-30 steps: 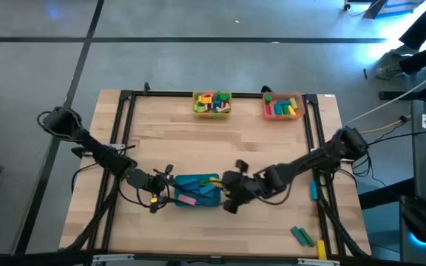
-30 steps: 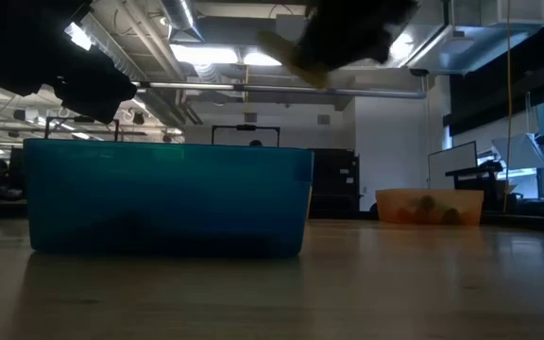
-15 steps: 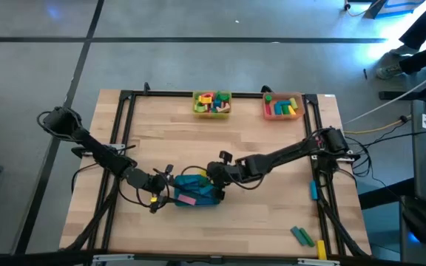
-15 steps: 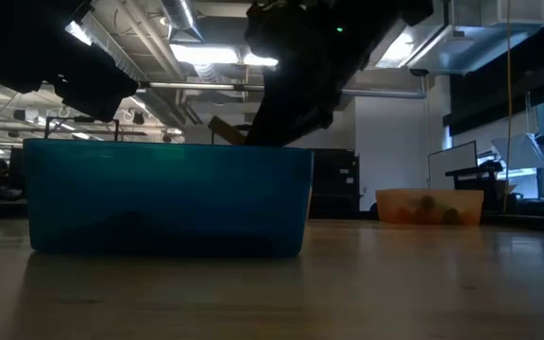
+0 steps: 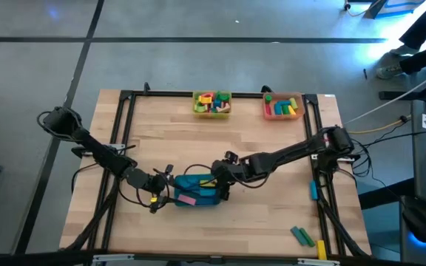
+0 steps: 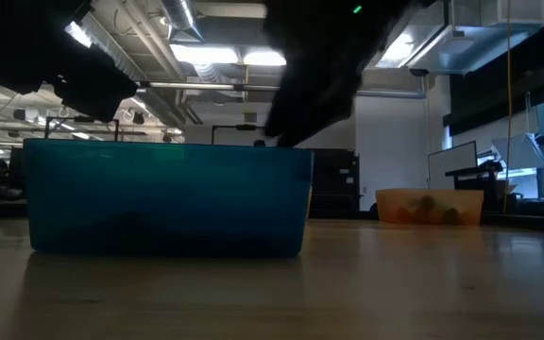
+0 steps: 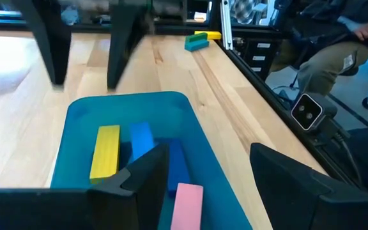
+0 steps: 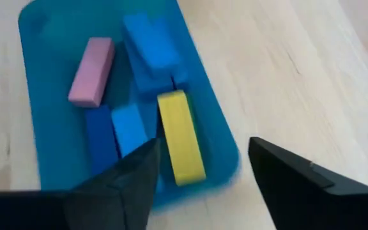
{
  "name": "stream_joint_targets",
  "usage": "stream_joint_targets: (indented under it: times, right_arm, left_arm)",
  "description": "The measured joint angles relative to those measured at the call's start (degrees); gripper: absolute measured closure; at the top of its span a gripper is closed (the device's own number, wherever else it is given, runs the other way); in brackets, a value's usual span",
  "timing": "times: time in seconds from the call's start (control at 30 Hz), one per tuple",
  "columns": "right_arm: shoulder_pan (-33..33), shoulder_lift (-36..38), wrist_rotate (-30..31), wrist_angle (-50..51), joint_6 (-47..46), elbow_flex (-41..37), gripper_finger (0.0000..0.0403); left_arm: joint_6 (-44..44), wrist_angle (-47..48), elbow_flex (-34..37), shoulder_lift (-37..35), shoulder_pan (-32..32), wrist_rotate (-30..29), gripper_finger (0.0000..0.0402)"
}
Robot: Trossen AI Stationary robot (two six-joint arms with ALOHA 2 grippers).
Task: Sort blocks by size
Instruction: Put the blue rectangular block into the blue bin
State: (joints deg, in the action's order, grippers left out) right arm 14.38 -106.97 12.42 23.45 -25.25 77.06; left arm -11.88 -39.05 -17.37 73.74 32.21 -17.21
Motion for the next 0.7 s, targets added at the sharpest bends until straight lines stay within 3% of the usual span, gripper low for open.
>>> stream_joint_targets:
  times: [0.27,0.4,0.5,0.57,0.7]
  right_arm:
    - [6.9,10.5,4.4,25.5,-15.5,0.0,0.0139]
    - [12.8,13.5,9.9,44.7,-29.5,0.0,0.0139]
    - [16.5,15.8,10.4,56.7,-41.9,-2.1,0.0139]
    - [18.6,18.1,8.7,59.8,-49.1,-6.0,0.0139]
    - [21.3,24.2,1.8,56.9,-60.0,-16.8,0.0139]
  left_arm:
    - [0.1,1.0,0.0,0.0,0.0,0.0,0.0199]
    - [0.4,0.6,0.0,0.0,0.0,0.0,0.0199]
    - [0.3,0.8,0.0,0.0,-0.5,0.0,0.0199]
    - [0.3,0.8,0.0,0.0,-0.9,0.0,0.0199]
    - [0.3,1.1,0.0,0.0,-1.2,-0.1,0.0199]
